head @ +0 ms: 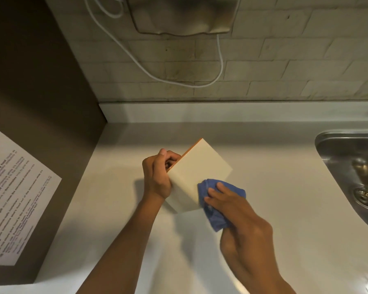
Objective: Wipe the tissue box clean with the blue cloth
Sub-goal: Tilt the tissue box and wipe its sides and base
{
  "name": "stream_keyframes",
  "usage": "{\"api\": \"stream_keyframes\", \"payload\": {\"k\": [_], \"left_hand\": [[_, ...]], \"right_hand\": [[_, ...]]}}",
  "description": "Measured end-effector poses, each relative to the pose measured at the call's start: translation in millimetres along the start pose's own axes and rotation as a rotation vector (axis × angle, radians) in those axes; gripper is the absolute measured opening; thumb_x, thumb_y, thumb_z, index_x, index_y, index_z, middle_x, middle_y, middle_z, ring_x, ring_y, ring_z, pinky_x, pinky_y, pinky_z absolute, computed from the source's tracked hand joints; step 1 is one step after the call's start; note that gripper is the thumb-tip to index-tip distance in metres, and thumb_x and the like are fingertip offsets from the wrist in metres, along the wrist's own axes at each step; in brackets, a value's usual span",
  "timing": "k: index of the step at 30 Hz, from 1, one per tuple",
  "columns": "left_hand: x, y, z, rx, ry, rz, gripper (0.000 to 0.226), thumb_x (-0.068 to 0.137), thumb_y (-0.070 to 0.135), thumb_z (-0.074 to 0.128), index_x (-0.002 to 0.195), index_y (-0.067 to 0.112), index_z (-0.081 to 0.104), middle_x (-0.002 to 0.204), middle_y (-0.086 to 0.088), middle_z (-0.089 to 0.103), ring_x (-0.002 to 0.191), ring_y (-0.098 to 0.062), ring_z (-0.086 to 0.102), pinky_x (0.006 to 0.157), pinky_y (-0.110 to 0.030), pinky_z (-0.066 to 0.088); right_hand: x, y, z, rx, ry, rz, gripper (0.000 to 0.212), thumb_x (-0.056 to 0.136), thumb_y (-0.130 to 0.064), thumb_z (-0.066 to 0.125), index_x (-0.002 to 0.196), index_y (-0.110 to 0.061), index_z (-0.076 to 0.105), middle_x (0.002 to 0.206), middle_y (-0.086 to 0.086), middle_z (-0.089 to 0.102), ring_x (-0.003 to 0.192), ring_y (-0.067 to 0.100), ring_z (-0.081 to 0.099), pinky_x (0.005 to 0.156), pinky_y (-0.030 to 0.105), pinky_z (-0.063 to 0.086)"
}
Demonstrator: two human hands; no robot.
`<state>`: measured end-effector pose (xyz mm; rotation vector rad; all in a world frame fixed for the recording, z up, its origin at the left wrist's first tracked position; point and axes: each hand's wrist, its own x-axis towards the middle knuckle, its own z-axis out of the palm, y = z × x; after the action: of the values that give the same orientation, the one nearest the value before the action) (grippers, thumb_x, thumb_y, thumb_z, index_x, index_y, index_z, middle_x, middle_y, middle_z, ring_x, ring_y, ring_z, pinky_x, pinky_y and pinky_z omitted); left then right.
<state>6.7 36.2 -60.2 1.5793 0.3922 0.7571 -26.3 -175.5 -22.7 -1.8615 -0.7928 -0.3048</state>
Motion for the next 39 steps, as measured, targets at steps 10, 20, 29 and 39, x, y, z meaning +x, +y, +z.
{"api": "stream_keyframes", "payload": {"k": [10,20,29,39], "left_hand": [[8,26,-15,0.164,-0.321,-0.212,0.067,0.082,0.079,0.033,0.07,0.024,0.07,0.075,-0.004,0.071,0.072,-0.023,0.063,0.076,-0.038,0.044],[26,86,-1,0.882,-0.513,-0.368,0.074,0.068,0.096,0.045,0.068,0.023,0.057,0.061,0.008,0.053,0.058,-0.014,0.05,0.06,-0.031,0.04],[8,81,-48,0.34,-0.364,0.032,0.037,0.082,0.067,0.056,0.067,0.033,0.057,0.056,0.015,0.054,0.051,0.0,0.047,0.049,-0.012,0.034],[3,78,-53,0.291,-0.321,0.068,0.043,0.071,0.072,0.064,0.072,0.029,0.062,0.069,0.006,0.067,0.062,-0.008,0.062,0.055,-0.018,0.046]], "right_hand": [[28,-19,21,-0.063,0.067,0.036,0.053,0.068,0.016,0.045,0.111,-0.003,0.071,0.121,0.003,0.065,0.124,0.017,0.053,0.101,0.03,0.044],[4,-29,31,0.043,-0.068,-0.145,0.032,0.087,0.007,0.053,0.111,-0.005,0.071,0.122,0.003,0.066,0.122,0.02,0.057,0.098,0.035,0.048],[60,1,-31,0.39,0.373,0.372,0.048,0.085,0.01,0.046,0.108,-0.023,0.072,0.106,-0.01,0.072,0.102,0.008,0.065,0.082,0.013,0.047],[57,-25,13,0.225,0.096,0.242,0.05,0.081,0.011,0.05,0.118,-0.017,0.069,0.118,-0.006,0.068,0.109,0.006,0.062,0.09,0.022,0.049]]}}
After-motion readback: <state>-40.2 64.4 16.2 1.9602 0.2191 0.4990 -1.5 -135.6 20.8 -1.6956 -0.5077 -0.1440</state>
